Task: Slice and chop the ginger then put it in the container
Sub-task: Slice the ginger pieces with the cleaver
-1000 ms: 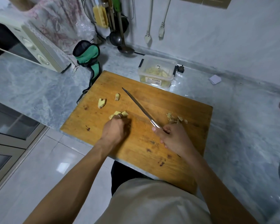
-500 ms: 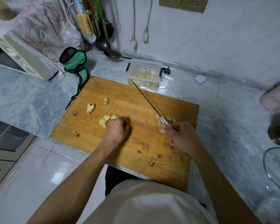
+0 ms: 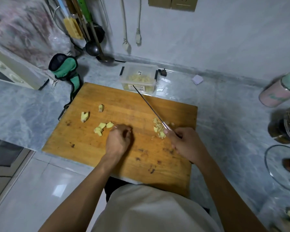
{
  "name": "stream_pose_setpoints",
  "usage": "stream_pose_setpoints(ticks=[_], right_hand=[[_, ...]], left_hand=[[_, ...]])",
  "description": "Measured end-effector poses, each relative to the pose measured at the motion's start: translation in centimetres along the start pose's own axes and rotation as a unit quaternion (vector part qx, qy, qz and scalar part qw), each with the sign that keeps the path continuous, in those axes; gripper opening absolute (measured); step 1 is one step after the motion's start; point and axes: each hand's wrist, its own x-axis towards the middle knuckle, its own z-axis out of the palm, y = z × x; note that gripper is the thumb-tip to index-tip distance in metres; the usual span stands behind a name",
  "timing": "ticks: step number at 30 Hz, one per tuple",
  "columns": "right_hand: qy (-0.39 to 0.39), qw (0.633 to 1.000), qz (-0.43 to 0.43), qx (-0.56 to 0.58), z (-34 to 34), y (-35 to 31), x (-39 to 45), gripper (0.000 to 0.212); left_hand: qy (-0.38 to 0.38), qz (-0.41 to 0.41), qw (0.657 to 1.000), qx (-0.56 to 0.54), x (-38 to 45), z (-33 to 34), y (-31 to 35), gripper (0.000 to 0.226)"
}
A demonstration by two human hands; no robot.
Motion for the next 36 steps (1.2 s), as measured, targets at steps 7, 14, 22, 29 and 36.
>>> stream_pose_setpoints(ticks=[7,14,22,29,36], right_hand=[[-0.065,0.997,-0.024,0.022,3.3,-2.2,0.0,0.063],[-0.101,0.994,-0.030,0.019,5.6,-4.8,0.8,0.060],[-0.091,0.995,-0.021,0.032,9.3,-8.4,3.0,0.062],[-0.094,0.994,0.006,0.049,11.6,-10.3,4.1,0.066],[-0.081,0.997,-0.014,0.009,12.4,-11.1,3.9,0.062]], left_hand=[[-0.097,0.083,0.959,0.254,3.2,-3.2,-6.0,0.049],[-0.124,0.160,0.945,0.256,2.8,-7.7,-10.9,0.044],[-0.018,0.190,0.956,0.224,3.1,-12.6,-17.2,0.036],[0.088,0.078,0.992,0.052,5.2,-12.6,-14.8,0.027],[-0.024,-0.078,0.996,0.048,8.6,-11.9,-12.6,0.057]])
